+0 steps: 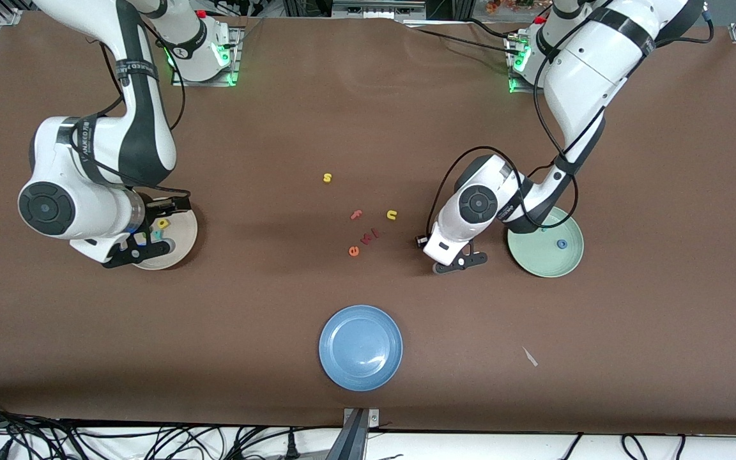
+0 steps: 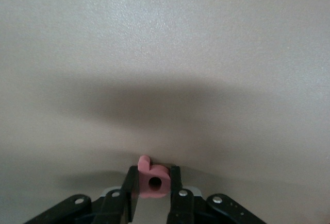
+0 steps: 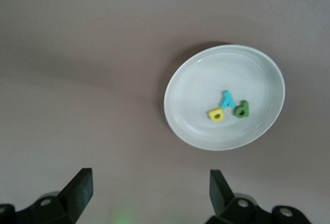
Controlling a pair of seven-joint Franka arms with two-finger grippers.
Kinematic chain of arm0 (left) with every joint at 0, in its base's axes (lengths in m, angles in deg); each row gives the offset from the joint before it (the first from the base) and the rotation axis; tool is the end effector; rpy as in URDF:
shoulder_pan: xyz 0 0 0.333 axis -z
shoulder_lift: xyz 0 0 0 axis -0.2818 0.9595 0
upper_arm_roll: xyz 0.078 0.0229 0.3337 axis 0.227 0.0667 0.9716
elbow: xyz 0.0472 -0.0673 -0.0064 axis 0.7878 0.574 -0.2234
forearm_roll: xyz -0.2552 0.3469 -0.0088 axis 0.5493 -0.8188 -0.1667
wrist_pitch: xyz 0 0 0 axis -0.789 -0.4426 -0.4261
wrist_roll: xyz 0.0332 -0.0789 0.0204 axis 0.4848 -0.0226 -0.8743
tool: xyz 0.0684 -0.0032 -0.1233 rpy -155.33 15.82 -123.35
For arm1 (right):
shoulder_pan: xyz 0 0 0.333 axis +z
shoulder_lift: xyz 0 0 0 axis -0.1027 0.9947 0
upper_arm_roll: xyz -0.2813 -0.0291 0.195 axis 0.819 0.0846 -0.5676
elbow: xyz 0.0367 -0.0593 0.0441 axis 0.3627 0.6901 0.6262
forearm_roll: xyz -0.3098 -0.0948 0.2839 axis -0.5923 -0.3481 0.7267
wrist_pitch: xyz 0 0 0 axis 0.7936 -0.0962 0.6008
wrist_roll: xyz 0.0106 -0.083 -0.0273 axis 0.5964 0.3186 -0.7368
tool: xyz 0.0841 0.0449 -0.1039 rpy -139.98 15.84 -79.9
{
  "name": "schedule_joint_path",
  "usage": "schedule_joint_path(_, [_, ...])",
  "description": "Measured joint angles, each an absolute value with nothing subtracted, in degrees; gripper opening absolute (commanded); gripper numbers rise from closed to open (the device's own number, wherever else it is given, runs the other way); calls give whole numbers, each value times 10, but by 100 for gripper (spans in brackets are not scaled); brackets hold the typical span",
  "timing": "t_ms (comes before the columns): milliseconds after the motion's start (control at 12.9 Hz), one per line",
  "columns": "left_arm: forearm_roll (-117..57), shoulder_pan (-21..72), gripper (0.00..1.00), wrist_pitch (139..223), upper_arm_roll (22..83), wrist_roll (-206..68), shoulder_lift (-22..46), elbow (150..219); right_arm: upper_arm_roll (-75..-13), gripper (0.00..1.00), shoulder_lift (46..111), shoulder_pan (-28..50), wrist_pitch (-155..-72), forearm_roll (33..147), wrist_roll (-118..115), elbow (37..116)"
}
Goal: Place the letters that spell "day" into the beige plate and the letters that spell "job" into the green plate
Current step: 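Place the pink b on the green plate while the right gripper retracts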
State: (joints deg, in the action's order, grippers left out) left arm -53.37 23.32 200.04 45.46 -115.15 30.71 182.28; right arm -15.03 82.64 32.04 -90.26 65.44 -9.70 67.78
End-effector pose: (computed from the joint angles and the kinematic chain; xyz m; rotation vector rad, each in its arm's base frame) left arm 0.6157 -0.3552 0.1317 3.0287 0.4128 -0.1624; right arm 0.6569 0.1126 0.3604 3.0390 0.3828 -0.5464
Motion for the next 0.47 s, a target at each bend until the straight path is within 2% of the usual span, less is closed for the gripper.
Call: schedule_joint_path(465, [-534, 224, 8, 1981, 462, -1152, 288, 1808, -152, 100, 826, 319, -868, 670, -90, 642])
